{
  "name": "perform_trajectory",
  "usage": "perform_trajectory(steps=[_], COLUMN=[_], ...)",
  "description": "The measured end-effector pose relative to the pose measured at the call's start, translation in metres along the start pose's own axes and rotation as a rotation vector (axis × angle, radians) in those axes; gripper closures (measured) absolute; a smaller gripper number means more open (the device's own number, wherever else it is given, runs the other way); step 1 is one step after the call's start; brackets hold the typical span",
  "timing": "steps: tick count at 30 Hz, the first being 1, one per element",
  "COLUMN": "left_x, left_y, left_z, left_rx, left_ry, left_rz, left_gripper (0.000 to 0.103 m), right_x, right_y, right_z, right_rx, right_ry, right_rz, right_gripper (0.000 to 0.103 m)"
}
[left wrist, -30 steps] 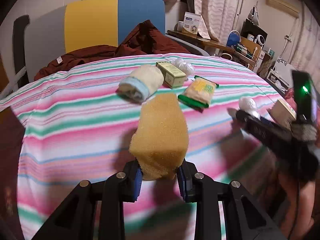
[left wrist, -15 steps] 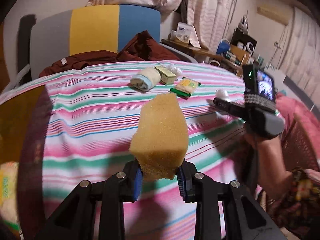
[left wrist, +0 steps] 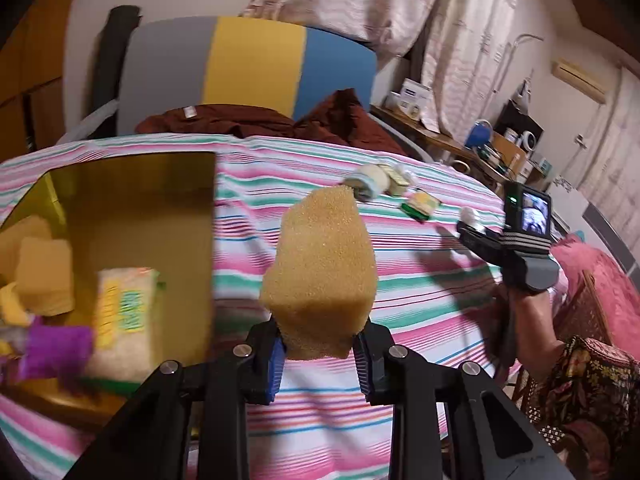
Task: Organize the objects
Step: 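Carry the tan sponge and plastic bag bundle over the gold tray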
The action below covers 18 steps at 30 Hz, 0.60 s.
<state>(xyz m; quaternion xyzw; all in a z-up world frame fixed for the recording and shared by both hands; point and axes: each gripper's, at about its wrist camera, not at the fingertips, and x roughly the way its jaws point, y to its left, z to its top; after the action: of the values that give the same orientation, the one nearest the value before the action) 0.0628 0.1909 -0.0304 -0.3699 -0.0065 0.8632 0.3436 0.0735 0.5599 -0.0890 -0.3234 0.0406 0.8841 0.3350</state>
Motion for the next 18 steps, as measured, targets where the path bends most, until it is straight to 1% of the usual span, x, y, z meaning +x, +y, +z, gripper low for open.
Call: perform_trajectory(steps=[3,7,11,15,18], left_x=[-0.009,-0.018,-0.030,-0.034,-0.030], left_y=[0.022,0.045,0.065,0.087,0.106], left_z=[-0.001,0.001,0.004,0.007,0.009], left_rx=[-0.054,-0.093,-0.126,-0.151,-0.181], left_ry=[-0.006,-0.019,-0.042,-0.043,-0.015], left_rz=[0.015,0.025,0.034,0.059,0.083], left_gripper=[0.074,0.074,0.074,0.073,0.073], right_x=[-0.009,-0.020,-0.034,-0.054,-0.075], right_y=[0.005,0.015,0.025,0.029,0.039], right_z=[-0.003,-0.007,-0.010,-0.015,-0.018], right_rx=[-0.022,-0.061,-0.093,-0.060,-0.021], right_ry=[-0.017,-0.030,-0.039,-0.041,-0.041], right_rz=[0.004,0.018,0.050,0.107,0.180], right_gripper=[0.064,0.064,0.064,0.064,0.064])
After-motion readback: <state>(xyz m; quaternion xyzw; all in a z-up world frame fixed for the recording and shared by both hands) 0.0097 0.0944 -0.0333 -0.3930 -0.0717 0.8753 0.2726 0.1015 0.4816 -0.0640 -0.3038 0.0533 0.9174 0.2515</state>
